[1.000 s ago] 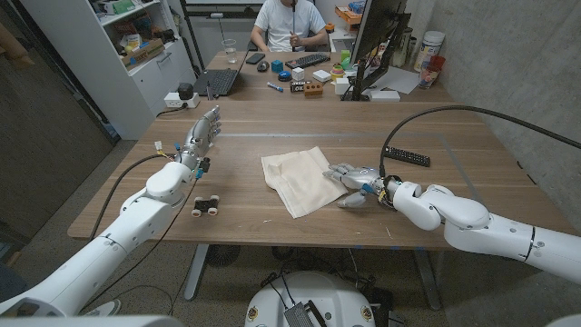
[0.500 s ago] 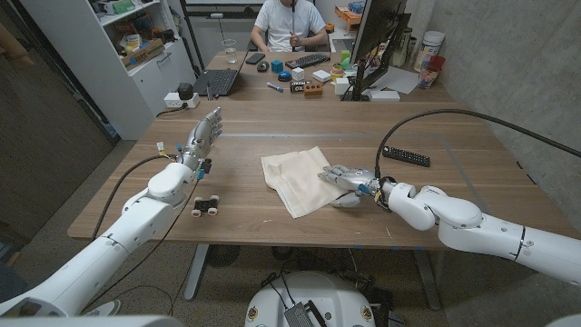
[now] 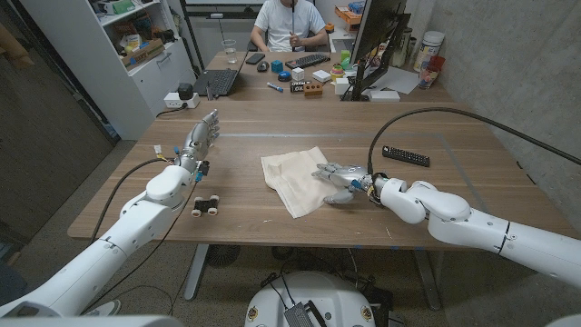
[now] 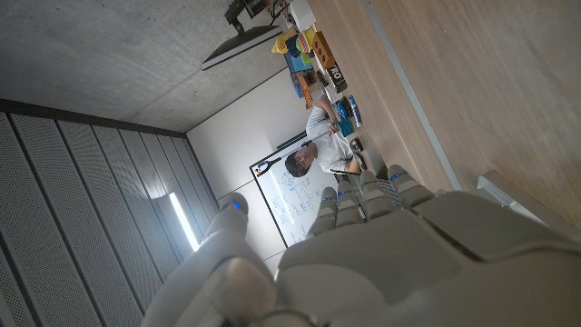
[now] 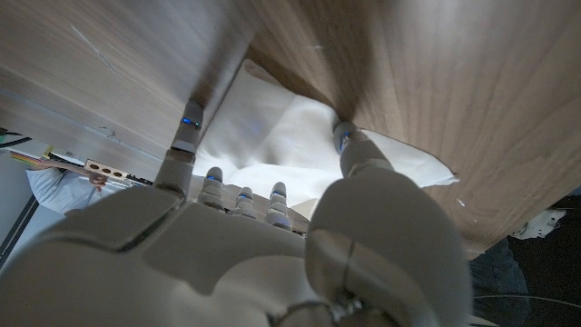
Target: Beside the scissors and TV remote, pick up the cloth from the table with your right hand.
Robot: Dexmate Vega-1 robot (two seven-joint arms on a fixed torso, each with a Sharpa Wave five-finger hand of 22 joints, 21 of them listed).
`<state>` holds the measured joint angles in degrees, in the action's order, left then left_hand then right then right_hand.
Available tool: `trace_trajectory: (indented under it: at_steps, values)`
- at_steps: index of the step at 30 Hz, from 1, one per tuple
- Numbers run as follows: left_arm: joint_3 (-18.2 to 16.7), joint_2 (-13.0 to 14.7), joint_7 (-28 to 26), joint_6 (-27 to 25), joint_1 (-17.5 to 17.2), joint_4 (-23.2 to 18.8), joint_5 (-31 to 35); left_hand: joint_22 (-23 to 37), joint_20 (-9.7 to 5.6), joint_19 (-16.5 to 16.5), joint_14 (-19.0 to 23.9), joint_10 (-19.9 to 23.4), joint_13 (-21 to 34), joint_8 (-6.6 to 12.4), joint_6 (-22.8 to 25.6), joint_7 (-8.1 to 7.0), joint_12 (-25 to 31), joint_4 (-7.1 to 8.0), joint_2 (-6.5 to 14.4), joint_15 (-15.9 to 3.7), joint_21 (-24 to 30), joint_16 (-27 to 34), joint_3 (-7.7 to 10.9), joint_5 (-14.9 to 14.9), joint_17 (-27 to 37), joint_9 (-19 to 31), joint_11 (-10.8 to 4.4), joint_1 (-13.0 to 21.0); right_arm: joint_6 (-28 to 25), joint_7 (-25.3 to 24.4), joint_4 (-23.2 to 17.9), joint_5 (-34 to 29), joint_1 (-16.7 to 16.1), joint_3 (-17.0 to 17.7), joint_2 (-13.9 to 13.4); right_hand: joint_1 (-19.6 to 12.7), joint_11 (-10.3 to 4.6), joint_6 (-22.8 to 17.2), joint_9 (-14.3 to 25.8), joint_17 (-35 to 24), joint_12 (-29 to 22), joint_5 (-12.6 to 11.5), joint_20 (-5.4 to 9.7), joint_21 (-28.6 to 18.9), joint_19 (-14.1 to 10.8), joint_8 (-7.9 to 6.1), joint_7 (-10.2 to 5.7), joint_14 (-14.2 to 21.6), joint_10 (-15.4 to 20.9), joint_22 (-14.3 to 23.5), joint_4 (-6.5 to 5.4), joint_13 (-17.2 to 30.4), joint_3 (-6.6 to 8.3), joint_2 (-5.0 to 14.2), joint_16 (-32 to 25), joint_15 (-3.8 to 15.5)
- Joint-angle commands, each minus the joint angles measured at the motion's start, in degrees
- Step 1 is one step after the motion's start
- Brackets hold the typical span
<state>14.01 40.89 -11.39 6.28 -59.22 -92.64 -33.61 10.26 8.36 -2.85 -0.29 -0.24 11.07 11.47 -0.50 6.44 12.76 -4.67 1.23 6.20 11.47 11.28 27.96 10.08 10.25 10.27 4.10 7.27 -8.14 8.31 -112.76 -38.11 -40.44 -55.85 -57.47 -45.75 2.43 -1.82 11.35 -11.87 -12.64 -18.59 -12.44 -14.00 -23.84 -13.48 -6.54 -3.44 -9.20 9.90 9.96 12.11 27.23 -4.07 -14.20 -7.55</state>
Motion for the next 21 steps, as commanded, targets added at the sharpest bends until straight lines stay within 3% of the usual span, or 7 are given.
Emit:
trace_trajectory:
  at_steps: [1, 6, 7, 9, 12, 21]
  values:
    - [-0.4, -0.4, -0.3, 0.7, -0.2, 0.2, -0.3, 0.2, 0.78, -0.1, 0.4, 0.5, 0.1, -0.21, 0.4, -0.07, -0.1, -0.18, 0.5, 0.33, 0.1, -0.1, -0.05, 0.1, 0.3, 0.1, 0.26, -0.2, 0.9, 0.2, 2.9, -0.7, 1.1, -1.3, 2.3, -3.6, -1.26, -2.9, 0.3, -0.6, -1.0, 0.7, 0.26, -1.1, -4.5, -0.78, -1.37, 3.5, 1.3, 0.5, -0.01, 0.6, 0.98, 0.69, -1.4, 1.35]
    - [-0.6, -0.5, -0.5, 1.1, -0.3, 0.2, -0.4, 0.2, 1.12, 0.0, 0.5, 0.5, 0.1, -0.2, 0.5, -0.09, -0.1, -0.17, 0.5, 0.28, 0.1, -0.1, -0.09, 0.1, 0.3, 0.1, 0.24, -0.2, 0.7, -1.0, 3.3, -1.2, 0.8, -1.3, 2.4, -6.6, -2.8, -6.4, 0.5, -1.7, -2.7, 1.5, 0.49, -2.0, -9.4, -1.39, -2.34, 7.2, 5.1, 0.5, -0.29, 1.4, 1.3, 1.57, -3.3, 2.64]
    - [-0.7, -0.6, -0.7, 1.0, -0.3, 0.1, -0.4, 0.2, 1.12, 0.0, 0.5, 0.5, 0.1, -0.2, 0.5, -0.13, -0.1, -0.18, 0.5, 0.3, 0.1, -0.1, -0.09, 0.1, 0.3, 0.1, 0.22, -0.2, 0.7, -1.7, 3.4, -1.6, 0.6, -1.4, 2.3, -7.3, -2.77, -7.4, 0.5, -2.1, -3.1, 1.7, 0.54, -2.3, -10.7, -1.59, -2.41, 8.4, 6.0, 0.5, -0.37, 1.7, 1.35, 1.91, -3.9, 2.88]
    - [-0.7, -0.7, -0.7, 1.2, -0.3, 0.1, -0.4, 0.2, 1.17, 0.0, 0.5, 0.5, 0.1, -0.2, 0.6, -0.09, -0.1, -0.18, 0.5, 0.28, 0.1, -0.1, -0.11, 0.1, 0.3, 0.1, 0.22, -0.3, 0.9, -1.4, 3.7, -1.0, 0.6, -1.4, 2.4, -8.7, -4.07, -10.0, 0.7, -3.1, -4.5, 2.3, 0.81, -3.1, -14.1, -2.19, -3.0, 10.4, 8.8, 0.5, -0.44, 2.4, 1.23, 2.49, -5.3, 3.51]
    - [-0.9, -0.8, -1.1, 1.2, -0.5, -0.3, -0.4, 0.2, 1.19, 0.0, 0.5, 0.5, 0.1, -0.19, 0.7, -0.08, -0.1, -0.18, 0.5, 0.26, 0.1, -0.1, -0.14, 0.1, 0.3, 0.1, 0.21, -0.3, 0.9, -1.7, 3.9, -1.2, 0.5, -1.6, 2.3, -10.9, -4.74, -13.3, 1.0, -4.9, -5.6, 3.3, 2.5, -4.2, -18.8, -2.88, -3.66, 13.2, 10.3, 0.4, -0.4, 3.4, 0.85, 3.21, -7.5, 4.25]
    - [-1.5, -0.8, -1.7, 1.6, -1.5, -0.9, -0.6, 0.2, 1.19, 0.1, 0.6, 0.6, 0.2, -0.21, 0.8, -0.15, -0.1, -0.17, 0.5, 0.21, 0.1, -0.1, -0.21, 0.1, 0.4, 0.1, 0.15, -0.4, -0.1, -4.2, 4.0, -2.1, -0.9, -1.7, 2.0, -14.3, -6.19, -18.2, 1.7, -8.0, -8.1, 4.5, 4.6, -4.7, -21.7, -4.19, -4.71, 16.5, 14.2, 0.6, -0.29, 5.1, 0.17, 4.07, -10.6, 5.63]
